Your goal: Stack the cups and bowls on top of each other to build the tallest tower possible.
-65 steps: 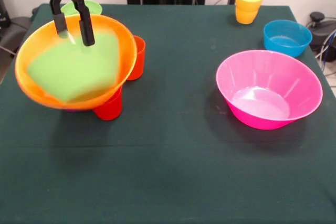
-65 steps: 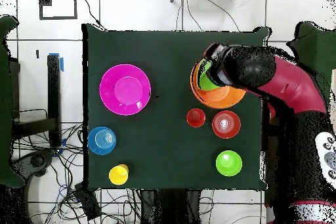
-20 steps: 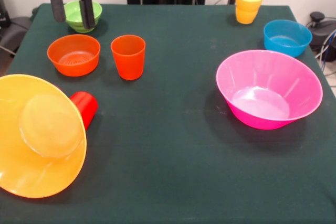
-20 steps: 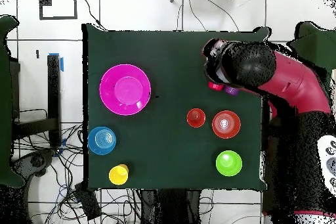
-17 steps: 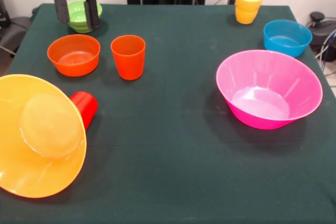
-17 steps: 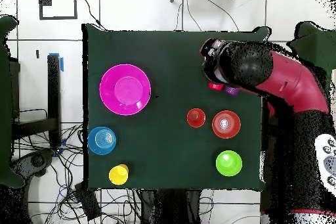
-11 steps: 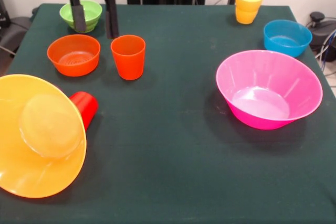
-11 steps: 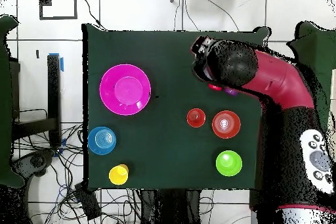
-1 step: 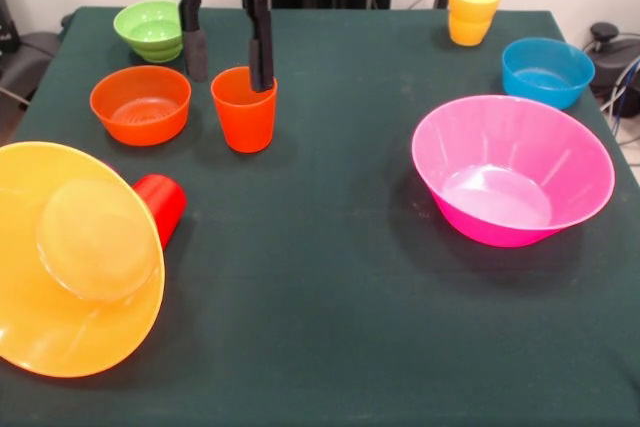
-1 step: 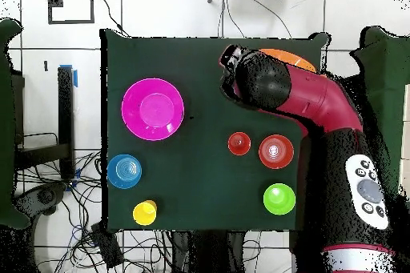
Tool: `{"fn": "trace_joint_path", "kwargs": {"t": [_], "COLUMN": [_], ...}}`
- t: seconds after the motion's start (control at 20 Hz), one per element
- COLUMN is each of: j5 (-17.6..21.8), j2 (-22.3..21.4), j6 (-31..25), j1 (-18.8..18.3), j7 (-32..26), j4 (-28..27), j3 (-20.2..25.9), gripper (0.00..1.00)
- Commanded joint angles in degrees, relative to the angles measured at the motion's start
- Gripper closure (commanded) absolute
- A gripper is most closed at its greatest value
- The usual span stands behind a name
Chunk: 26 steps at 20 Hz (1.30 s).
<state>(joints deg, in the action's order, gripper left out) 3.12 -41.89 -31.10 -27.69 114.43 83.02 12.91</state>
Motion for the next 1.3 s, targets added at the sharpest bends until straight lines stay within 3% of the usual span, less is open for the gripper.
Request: {"fn": "trace_joint_path", "kwargs": {"t": [0.05,0.8,1.3], "j5": [1.8,1.1,-0.4], "j2": [4.4,3.9,3.4], "j6": [0.9,0.4,3.0], "j1": [1.9,3.0,5.4], "j7": [5.6,6.1,9.9], "j4": [6.9,7.7,10.1], "j3": [-1.0,-2.4,-4.6], "gripper": [0.00,0.00,0.00]}}
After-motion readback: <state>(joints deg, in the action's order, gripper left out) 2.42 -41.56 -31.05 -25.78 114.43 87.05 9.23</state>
